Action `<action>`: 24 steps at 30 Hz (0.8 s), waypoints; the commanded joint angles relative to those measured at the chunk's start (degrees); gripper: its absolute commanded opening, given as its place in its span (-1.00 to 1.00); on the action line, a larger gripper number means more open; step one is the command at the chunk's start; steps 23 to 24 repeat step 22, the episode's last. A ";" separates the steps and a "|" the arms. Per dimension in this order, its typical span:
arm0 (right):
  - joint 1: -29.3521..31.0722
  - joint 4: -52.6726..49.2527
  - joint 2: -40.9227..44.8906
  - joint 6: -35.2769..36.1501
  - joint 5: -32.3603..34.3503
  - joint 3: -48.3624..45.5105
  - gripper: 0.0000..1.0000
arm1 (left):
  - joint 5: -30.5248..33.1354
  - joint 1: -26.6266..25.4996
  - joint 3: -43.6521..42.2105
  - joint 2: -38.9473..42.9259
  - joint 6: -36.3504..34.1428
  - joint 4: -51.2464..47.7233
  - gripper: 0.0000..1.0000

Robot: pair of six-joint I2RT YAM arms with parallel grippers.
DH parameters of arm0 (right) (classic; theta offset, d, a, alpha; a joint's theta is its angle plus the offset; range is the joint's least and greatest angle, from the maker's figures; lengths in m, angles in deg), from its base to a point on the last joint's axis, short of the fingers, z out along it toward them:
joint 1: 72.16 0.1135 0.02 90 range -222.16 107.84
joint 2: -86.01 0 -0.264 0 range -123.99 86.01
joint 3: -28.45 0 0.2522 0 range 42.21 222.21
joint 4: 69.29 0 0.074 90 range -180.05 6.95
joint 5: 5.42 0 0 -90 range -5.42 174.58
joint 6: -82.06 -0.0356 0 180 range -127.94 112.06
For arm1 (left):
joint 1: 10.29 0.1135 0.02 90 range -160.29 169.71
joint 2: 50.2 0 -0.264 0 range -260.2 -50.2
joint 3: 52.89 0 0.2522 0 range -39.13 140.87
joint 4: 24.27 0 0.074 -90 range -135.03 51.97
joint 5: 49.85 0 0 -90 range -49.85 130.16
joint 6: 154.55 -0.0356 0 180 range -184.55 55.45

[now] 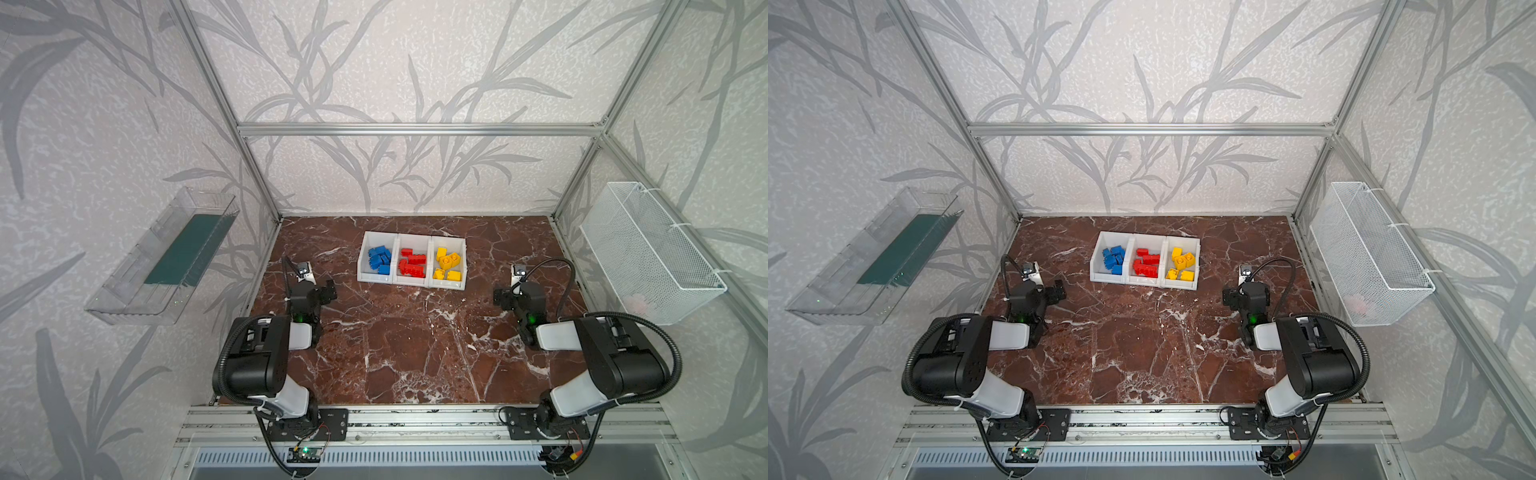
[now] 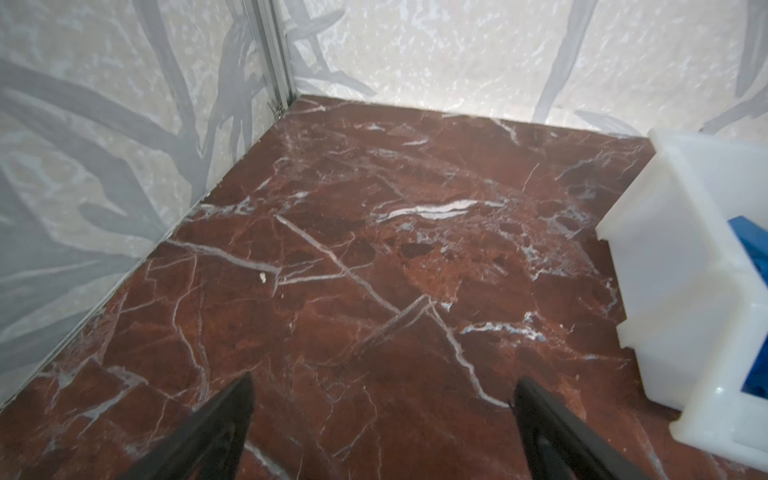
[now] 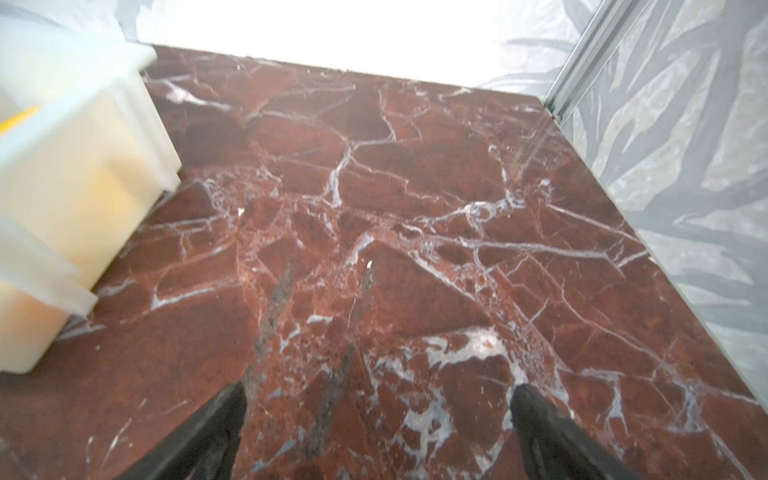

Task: Sort the legos into containers by color

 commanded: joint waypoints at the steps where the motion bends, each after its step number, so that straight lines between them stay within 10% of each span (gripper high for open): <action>1: -0.13 6.74 -0.48 0.35 -0.48 -0.24 0.98 | -2.01 0.14 0.55 -0.03 -2.10 1.28 0.98; 24: -0.15 0.06 1.56 -0.07 -0.43 1.40 0.98 | -2.24 -0.07 0.55 -0.31 -2.42 1.90 0.98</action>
